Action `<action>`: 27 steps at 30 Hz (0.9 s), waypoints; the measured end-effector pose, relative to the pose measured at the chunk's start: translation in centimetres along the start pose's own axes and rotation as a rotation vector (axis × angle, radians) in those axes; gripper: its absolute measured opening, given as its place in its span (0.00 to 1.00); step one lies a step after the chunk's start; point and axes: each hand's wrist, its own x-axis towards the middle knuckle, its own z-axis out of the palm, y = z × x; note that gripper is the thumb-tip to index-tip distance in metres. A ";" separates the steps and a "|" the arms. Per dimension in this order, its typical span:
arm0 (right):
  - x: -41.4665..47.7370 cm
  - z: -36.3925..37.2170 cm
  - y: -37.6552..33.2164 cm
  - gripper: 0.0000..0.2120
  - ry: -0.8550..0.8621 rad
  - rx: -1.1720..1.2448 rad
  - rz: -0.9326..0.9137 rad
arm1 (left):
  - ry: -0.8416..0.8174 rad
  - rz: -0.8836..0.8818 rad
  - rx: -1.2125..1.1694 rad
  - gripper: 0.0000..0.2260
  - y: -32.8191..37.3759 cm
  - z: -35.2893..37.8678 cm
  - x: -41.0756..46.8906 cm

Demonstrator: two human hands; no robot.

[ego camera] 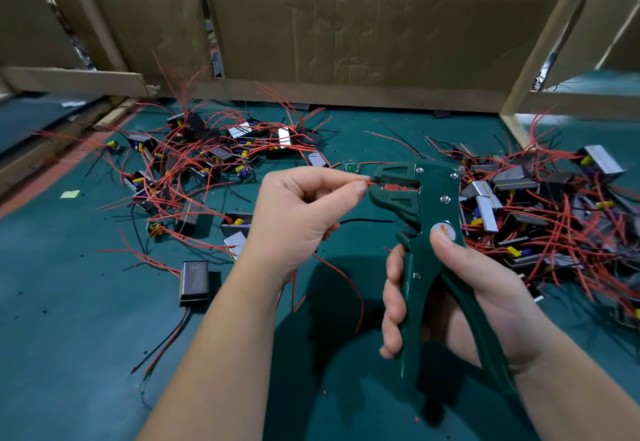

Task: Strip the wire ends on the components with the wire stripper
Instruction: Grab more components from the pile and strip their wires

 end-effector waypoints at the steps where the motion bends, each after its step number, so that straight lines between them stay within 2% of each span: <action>1: 0.0 0.0 0.0 0.24 -0.004 -0.005 0.003 | -0.004 -0.006 0.000 0.07 0.0 -0.1 0.0; 6: -0.1 -0.3 -0.2 0.24 -0.065 0.025 0.026 | -0.038 -0.017 -0.013 0.04 -0.1 -0.2 0.0; 15: -0.1 -0.3 -0.2 0.25 -0.084 0.057 0.027 | -0.065 -0.009 -0.028 0.05 -0.2 -0.3 0.1; 20: 0.1 0.3 0.3 0.28 0.069 0.037 -0.007 | -0.063 -0.040 0.003 0.03 -0.3 -0.2 0.2; 22: 0.2 0.7 0.4 0.28 0.144 0.022 -0.019 | -0.069 -0.059 0.042 0.06 -0.4 -0.3 0.3; 27: 0.7 1.2 0.6 0.26 0.381 -0.002 -0.047 | -0.181 -0.152 0.145 0.05 -0.6 -0.6 0.3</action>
